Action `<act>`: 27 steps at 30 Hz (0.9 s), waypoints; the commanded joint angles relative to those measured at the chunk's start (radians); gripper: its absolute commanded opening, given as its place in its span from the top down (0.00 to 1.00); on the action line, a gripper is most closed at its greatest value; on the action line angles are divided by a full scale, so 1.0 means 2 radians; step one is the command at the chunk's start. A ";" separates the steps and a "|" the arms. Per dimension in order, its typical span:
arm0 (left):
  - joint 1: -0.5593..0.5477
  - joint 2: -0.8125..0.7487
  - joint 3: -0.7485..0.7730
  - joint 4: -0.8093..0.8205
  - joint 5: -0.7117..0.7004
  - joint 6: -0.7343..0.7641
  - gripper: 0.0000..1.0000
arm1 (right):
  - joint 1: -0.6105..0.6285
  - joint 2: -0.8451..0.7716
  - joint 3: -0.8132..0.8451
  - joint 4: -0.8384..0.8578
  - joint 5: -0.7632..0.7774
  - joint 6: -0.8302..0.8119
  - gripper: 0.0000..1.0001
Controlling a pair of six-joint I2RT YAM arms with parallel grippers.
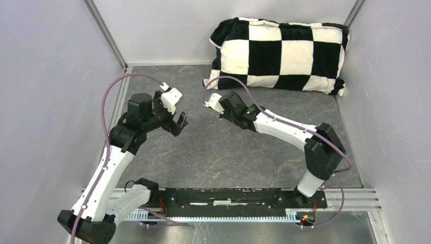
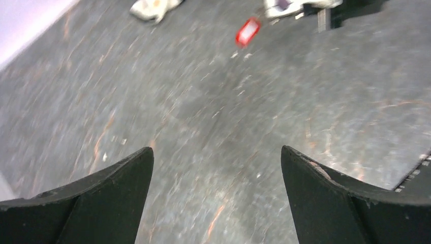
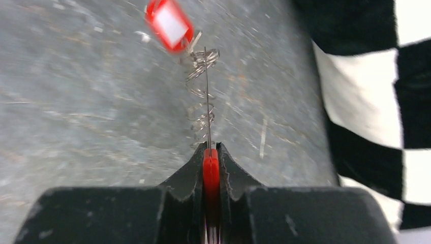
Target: Put the keys on the keyring
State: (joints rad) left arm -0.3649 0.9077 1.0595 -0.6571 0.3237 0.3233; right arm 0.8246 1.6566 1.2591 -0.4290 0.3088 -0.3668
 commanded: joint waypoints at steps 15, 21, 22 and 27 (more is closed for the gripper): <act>0.182 0.114 -0.057 0.074 -0.050 -0.018 0.00 | 0.090 0.143 -0.031 0.077 0.201 -0.035 0.56; 0.198 0.115 -0.086 0.109 -0.040 -0.029 0.00 | 0.092 0.093 -0.031 0.054 0.133 0.013 0.02; 0.198 0.113 -0.092 0.117 -0.037 -0.031 0.00 | 0.091 0.070 -0.031 0.052 0.111 0.022 0.02; 0.200 0.113 -0.116 0.147 -0.024 -0.043 0.00 | 0.054 -0.077 -0.067 0.085 -0.056 0.099 0.02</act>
State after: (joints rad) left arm 0.0288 1.1481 0.8558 -0.4686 0.2260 0.2916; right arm 0.9955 1.7790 1.1782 -0.3443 0.4870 -0.3275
